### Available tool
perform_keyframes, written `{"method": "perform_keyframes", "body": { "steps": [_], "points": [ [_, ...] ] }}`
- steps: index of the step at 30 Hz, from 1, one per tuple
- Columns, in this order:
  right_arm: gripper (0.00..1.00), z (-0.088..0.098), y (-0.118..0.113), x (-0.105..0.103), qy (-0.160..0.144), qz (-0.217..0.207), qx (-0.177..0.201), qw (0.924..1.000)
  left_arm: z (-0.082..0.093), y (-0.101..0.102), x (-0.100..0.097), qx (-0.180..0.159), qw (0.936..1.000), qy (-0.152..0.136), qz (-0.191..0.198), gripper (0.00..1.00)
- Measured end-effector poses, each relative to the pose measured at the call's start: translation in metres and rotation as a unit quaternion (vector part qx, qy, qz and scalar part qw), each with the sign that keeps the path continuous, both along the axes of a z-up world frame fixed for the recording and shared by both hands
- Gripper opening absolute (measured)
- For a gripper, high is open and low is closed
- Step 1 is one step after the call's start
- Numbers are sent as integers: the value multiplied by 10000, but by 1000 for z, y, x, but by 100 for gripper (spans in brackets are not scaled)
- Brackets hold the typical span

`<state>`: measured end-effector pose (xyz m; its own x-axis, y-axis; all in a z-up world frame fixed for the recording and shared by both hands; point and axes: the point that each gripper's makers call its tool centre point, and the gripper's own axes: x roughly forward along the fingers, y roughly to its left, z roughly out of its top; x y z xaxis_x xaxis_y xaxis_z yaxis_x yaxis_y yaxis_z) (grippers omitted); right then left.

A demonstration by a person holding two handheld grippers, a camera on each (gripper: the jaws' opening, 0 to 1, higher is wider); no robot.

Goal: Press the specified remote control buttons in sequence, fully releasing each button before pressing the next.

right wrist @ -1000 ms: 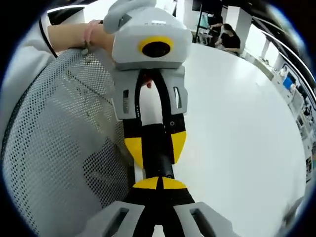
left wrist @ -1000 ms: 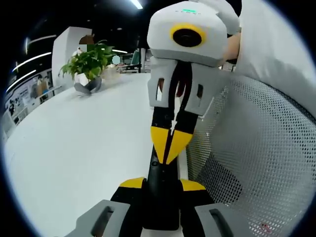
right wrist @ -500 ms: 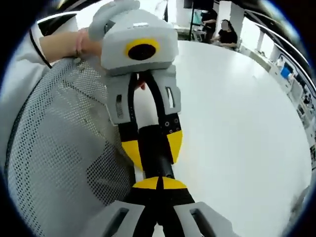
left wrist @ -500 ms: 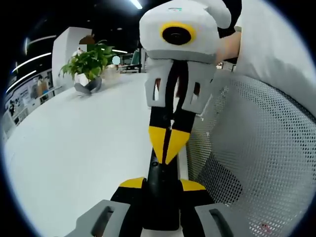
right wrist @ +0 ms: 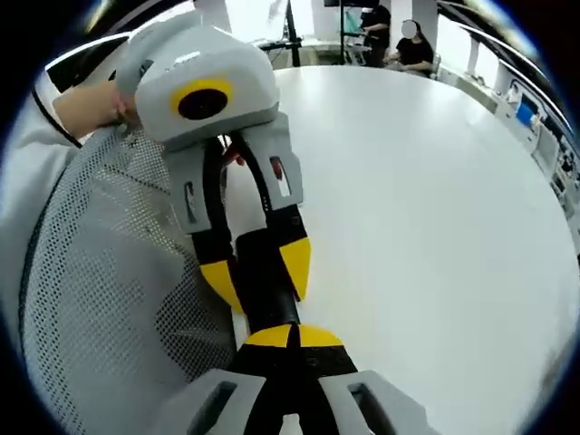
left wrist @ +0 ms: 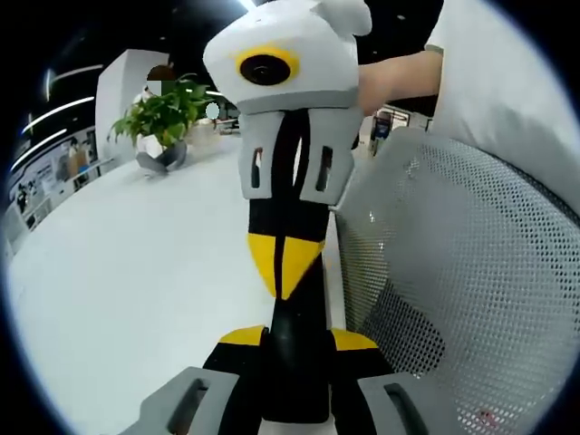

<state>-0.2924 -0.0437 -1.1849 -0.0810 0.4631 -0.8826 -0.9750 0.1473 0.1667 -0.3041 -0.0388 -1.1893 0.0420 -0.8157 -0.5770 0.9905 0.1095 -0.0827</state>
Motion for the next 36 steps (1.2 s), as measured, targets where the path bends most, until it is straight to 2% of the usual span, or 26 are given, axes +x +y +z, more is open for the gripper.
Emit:
{"method": "perform_keyframes", "body": {
  "steps": [6, 12, 15, 17, 18, 22, 24, 29, 33, 36],
  "points": [
    [0, -3, 4, 0, 43, 302, -381, 9988, 0, 0, 0, 4, 10000, -6, -12, 25],
    [0, -4, 3, -1, -138, 349, -628, 9973, 0, 0, 0, 3, 10000, -5, -3, 24],
    [0, -4, 2, 1, -218, 73, -501, 9985, 0, 0, 0, 4, 10000, -8, 1, 24],
    [0, -3, 2, 1, -315, -48, -238, 9992, 0, 0, 0, 6, 10000, -13, 1, 24],
    [0, -2, 3, 1, -292, -193, -70, 9994, 0, 0, 0, 6, 10000, -16, 2, 24],
    [0, 0, 0, 1, -169, -651, 132, 9976, 0, 0, -1, 8, 10000, -23, -9, 24],
    [0, 2, -2, -4, -192, -562, 114, 9982, 0, -1, -1, 0, 10000, -14, -11, 24],
    [0, 10, 11, -13, -234, -227, 361, 9988, 0, -1, -1, 3, 10000, -13, -22, 24],
    [0, 2, 11, -20, -219, -2, 174, 9996, 0, -1, -1, 4, 10000, -13, -21, 24],
    [0, 3, 11, -19, -459, 219, 151, 9986, 0, -1, -1, 8, 10000, -22, -28, 24]
  ]
}}
